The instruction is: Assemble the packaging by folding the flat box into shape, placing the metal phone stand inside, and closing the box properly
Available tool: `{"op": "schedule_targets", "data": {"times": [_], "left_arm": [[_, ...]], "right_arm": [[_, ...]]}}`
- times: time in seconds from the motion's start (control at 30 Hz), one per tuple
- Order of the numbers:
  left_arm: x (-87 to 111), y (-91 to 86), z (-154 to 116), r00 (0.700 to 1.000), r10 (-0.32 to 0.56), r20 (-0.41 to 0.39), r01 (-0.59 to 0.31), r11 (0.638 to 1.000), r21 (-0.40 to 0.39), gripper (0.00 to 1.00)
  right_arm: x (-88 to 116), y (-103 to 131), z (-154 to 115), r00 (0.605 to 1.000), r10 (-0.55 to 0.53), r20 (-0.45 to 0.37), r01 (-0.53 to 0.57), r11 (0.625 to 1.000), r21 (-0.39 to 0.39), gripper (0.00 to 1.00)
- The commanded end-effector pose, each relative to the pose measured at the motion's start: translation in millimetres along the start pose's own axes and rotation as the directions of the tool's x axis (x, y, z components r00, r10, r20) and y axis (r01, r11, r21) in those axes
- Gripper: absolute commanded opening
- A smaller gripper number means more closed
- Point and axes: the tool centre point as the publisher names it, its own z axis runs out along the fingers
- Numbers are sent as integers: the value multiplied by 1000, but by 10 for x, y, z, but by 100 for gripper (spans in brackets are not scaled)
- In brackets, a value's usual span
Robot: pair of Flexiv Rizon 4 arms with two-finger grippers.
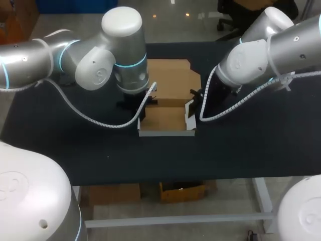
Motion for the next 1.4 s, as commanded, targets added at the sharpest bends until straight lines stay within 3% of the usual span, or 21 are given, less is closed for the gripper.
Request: {"op": "schedule_targets", "data": {"times": [0.03,0.57,0.77,1.1,1.4], "left_arm": [[26,2,0,1000,0,4,0,1000,1,0],[26,2,0,1000,0,4,0,1000,1,0],[26,2,0,1000,0,4,0,1000,1,0],[26,2,0,1000,0,4,0,1000,1,0],[26,2,0,1000,0,4,0,1000,1,0]], "right_arm": [[73,8,39,992,16,122,-17,1000,8,26],[18,-90,62,949,85,302,-94,995,15,24],[-62,-160,29,935,139,325,-134,990,-37,24],[-94,-185,10,921,117,373,-78,990,-119,23],[-122,-153,66,911,109,399,-63,990,-127,20]]}}
